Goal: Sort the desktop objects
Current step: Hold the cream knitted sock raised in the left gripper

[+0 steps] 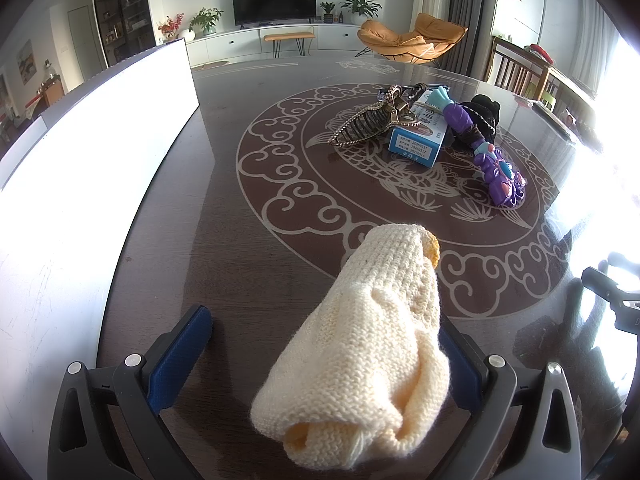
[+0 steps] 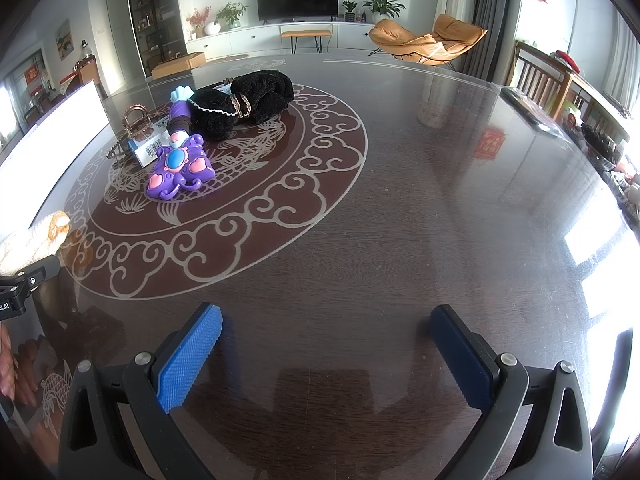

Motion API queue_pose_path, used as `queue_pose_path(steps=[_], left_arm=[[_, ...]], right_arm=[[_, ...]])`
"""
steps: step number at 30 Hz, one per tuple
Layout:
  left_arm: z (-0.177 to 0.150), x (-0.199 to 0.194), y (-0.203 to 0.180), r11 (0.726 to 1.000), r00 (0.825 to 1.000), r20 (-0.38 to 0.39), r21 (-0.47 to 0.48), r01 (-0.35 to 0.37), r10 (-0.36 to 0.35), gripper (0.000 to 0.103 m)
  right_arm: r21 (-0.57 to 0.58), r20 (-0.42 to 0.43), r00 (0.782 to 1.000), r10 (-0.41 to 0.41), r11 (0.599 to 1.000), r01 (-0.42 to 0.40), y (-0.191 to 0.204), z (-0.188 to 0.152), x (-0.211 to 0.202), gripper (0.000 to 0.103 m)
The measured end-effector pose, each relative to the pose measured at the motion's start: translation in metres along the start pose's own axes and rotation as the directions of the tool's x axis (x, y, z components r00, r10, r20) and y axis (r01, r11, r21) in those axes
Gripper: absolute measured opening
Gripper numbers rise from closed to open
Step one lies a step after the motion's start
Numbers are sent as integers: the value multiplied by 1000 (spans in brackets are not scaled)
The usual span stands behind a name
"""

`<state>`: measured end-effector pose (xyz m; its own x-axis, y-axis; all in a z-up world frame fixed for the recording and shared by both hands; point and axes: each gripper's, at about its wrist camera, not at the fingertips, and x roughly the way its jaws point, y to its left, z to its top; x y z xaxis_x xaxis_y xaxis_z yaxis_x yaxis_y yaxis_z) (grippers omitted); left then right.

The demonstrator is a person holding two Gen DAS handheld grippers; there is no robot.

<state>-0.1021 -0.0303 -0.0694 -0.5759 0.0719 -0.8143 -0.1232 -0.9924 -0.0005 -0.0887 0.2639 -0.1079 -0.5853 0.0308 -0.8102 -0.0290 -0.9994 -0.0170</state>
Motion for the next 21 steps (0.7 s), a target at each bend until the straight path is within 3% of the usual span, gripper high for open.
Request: queue_pose_path(steps=[8, 11, 12, 13, 14, 15, 21], left_arm=[[1, 1, 1, 1000, 1000, -6, 7, 3, -3, 103], [10, 5, -2, 994, 996, -74, 94, 58, -51, 103], [12, 4, -3, 990, 997, -64, 134, 52, -44, 100], [12, 2, -3, 988, 998, -39, 146, 54, -49, 78], [12, -1, -2, 987, 997, -20, 142, 76, -74, 64], [12, -3, -1, 988, 996, -8, 130, 85, -85, 39], [-5, -14, 3, 996, 997, 58, 82, 47, -52, 37]], right_arm=[[0, 0, 1000, 0, 1000, 0, 0, 0, -1, 103], [0, 0, 1000, 0, 1000, 0, 0, 0, 0, 103], [0, 0, 1000, 0, 1000, 0, 0, 0, 0, 103], [0, 0, 1000, 0, 1000, 0, 0, 0, 0, 103], [0, 0, 1000, 0, 1000, 0, 0, 0, 0, 103], [0, 0, 1000, 0, 1000, 0, 0, 0, 0, 103], [0, 1, 1000, 0, 1000, 0, 0, 0, 0, 103]])
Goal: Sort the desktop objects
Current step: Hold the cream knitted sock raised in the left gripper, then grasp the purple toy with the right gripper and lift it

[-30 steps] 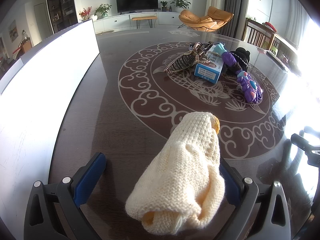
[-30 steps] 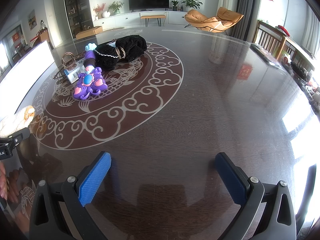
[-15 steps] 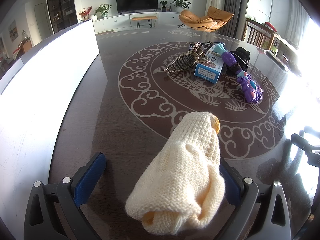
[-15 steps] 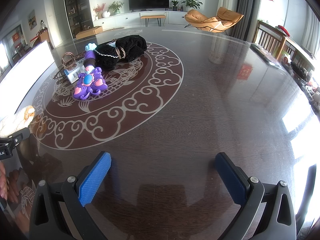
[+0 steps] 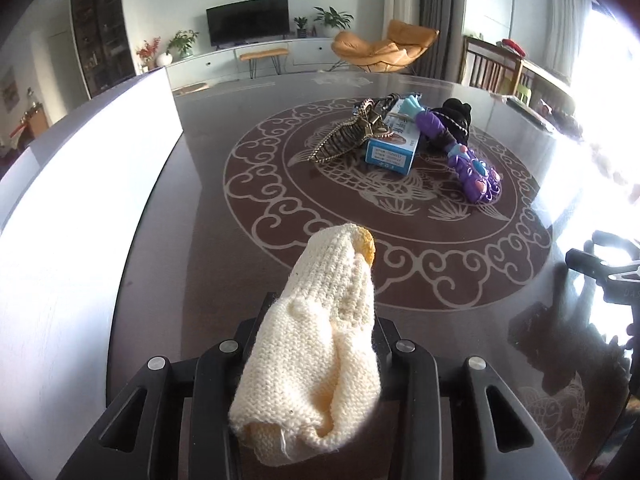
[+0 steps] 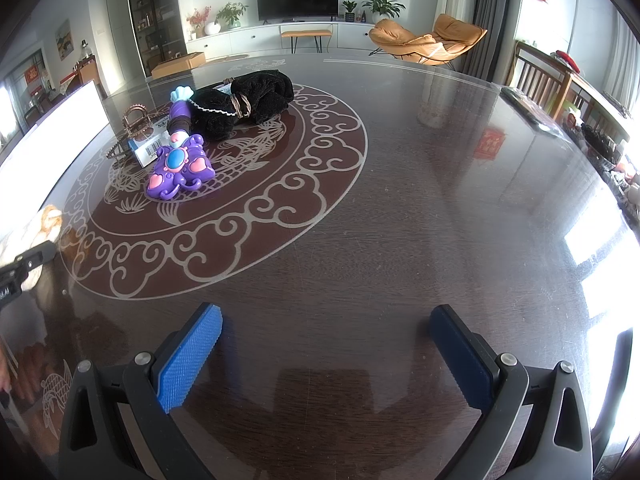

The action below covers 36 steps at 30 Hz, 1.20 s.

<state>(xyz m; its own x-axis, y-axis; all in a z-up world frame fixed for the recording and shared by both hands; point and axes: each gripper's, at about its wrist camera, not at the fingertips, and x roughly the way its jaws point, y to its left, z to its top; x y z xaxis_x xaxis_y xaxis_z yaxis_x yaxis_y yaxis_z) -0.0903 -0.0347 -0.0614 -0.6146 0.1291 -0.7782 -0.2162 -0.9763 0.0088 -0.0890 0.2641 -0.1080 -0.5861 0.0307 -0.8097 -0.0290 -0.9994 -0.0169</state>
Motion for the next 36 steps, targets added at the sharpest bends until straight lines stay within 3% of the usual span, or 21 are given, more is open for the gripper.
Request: queue_pose_path(steps=[7, 10, 13, 21, 23, 26, 30, 36], left_arm=[[-3, -2, 2, 1000, 1000, 0, 0, 10, -10, 37], [-1, -1, 2, 1000, 1000, -1, 0, 10, -10, 37], [-1, 0, 2, 1000, 1000, -1, 0, 10, -10, 38], [-1, 0, 2, 1000, 1000, 0, 1, 11, -11, 38], [-1, 0, 2, 1000, 1000, 0, 2, 11, -11, 38], [-2, 0, 2, 1000, 1000, 0, 2, 11, -11, 38], [-1, 0, 2, 1000, 1000, 0, 2, 11, -11, 38], [-6, -7, 4, 999, 999, 15, -12, 30, -29, 37]], right_arm=[[10, -11, 1000, 11, 1000, -11, 5, 7, 5, 103], [10, -1, 989, 150, 989, -150, 20, 19, 4, 103], [14, 19, 976, 216, 976, -217, 33, 41, 13, 103], [-59, -78, 974, 212, 974, -217, 83, 111, 69, 102], [-75, -99, 974, 203, 975, -210, 94, 118, 79, 94], [-161, -74, 987, 140, 975, -151, 108, 121, 77, 46], [-144, -107, 977, 185, 969, -200, 104, 108, 59, 44], [-95, -139, 948, 285, 949, -299, 78, 41, 1, 44]])
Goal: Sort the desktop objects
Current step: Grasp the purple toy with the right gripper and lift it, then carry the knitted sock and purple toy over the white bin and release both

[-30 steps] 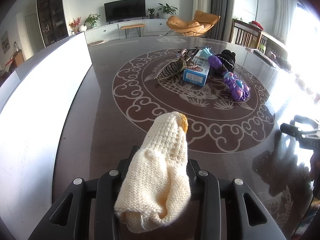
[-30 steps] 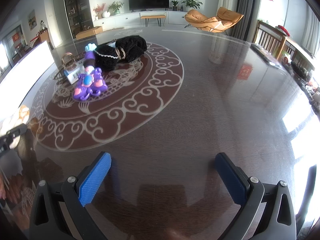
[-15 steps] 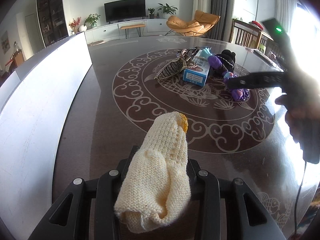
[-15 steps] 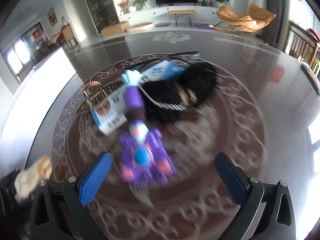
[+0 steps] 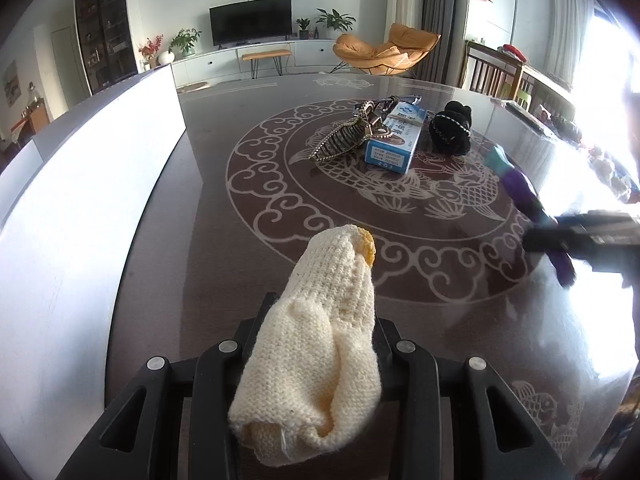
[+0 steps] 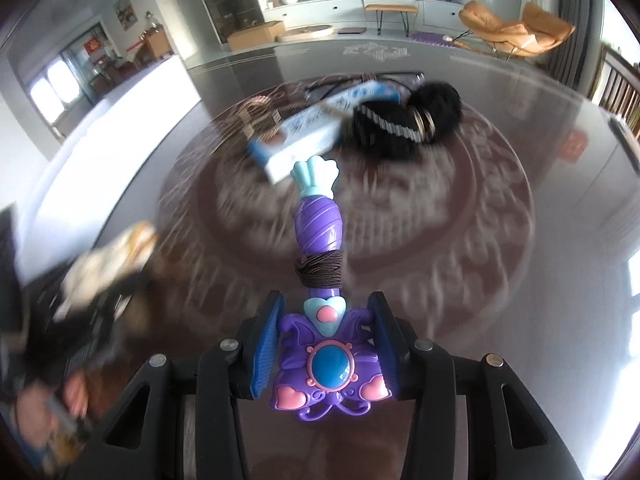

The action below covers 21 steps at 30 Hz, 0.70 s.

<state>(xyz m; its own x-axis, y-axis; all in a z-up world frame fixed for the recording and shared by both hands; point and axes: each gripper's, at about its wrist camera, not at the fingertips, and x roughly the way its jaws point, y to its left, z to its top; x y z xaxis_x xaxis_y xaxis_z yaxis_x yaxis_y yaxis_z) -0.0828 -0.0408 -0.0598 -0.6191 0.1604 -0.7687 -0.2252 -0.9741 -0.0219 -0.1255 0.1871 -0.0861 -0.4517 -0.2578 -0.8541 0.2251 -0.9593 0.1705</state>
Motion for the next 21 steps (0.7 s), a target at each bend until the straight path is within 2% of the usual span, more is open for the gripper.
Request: queue_pose_path(steps=[2, 6, 9, 12, 14, 17, 20, 21], left_arm=[[-8, -11, 0, 999, 999, 23, -22, 24, -24, 37], [-22, -51, -5, 996, 993, 89, -40, 79, -75, 37], [-21, -85, -2, 994, 985, 143, -50, 102, -94, 37], [-11, -125, 23, 988, 974, 202, -94, 123, -102, 37], [-5, -144, 42, 987, 971, 223, -117, 111, -83, 37], [4, -176, 90, 983, 966, 257, -173, 65, -19, 37], [8, -195, 151, 971, 964, 251, -237, -23, 85, 37], [9, -197, 179, 961, 966, 223, -267, -71, 133, 37]], right_arm=[[28, 2, 999, 35, 999, -35, -4, -22, -18, 44], [52, 0, 998, 62, 997, -62, -6, -40, -40, 44], [31, 24, 998, 65, 997, -66, 8, -29, -53, 44], [2, 67, 991, 115, 993, -116, 34, -12, -68, 44], [-46, 95, 984, 153, 988, -149, 66, 10, -77, 44], [-124, 123, 967, 225, 970, -210, 126, 41, -82, 44], [-207, 126, 946, 299, 940, -269, 192, 66, -80, 44], [-238, 126, 938, 322, 928, -286, 215, 73, -78, 44]])
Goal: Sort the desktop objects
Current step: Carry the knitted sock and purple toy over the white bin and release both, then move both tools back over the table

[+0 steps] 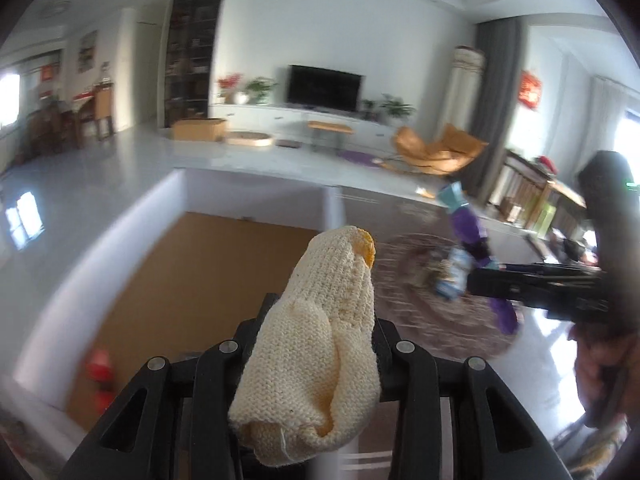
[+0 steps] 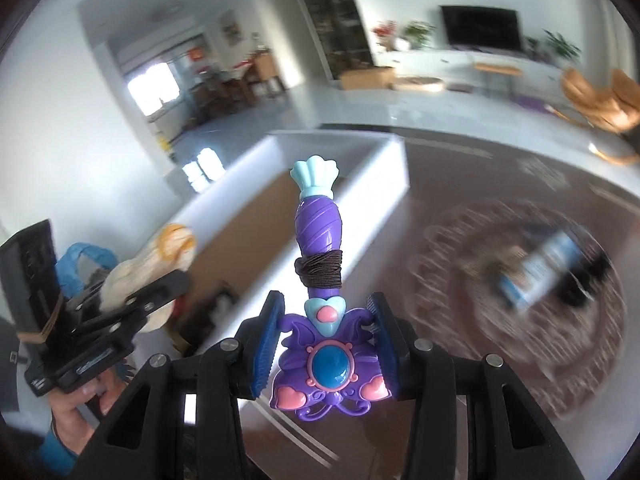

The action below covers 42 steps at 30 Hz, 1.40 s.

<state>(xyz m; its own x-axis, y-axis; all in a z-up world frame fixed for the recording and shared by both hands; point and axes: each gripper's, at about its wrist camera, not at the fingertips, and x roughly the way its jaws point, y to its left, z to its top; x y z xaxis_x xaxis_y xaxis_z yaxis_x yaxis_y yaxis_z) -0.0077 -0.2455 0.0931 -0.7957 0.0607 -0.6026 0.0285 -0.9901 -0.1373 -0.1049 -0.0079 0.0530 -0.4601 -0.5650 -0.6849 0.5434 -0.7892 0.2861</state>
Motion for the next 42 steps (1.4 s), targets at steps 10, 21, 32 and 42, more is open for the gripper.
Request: queue_pose_path(steps=[10, 21, 32, 42], left_arm=[[-21, 68, 139, 961, 928, -320, -133, -241, 189, 47], [-28, 34, 120, 937, 948, -153, -171, -305, 280, 95], [-8, -30, -28, 999, 996, 84, -37, 7, -4, 95], [-41, 30, -194, 956, 978, -113, 217, 198, -176, 103]], right_arm=[[-124, -99, 993, 66, 989, -79, 104, 24, 133, 50], [-112, 82, 992, -98, 988, 107, 41, -29, 64, 103], [61, -58, 801, -596, 798, 599, -188, -147, -6, 103], [229, -137, 789, -598, 756, 613, -242, -170, -35, 103]])
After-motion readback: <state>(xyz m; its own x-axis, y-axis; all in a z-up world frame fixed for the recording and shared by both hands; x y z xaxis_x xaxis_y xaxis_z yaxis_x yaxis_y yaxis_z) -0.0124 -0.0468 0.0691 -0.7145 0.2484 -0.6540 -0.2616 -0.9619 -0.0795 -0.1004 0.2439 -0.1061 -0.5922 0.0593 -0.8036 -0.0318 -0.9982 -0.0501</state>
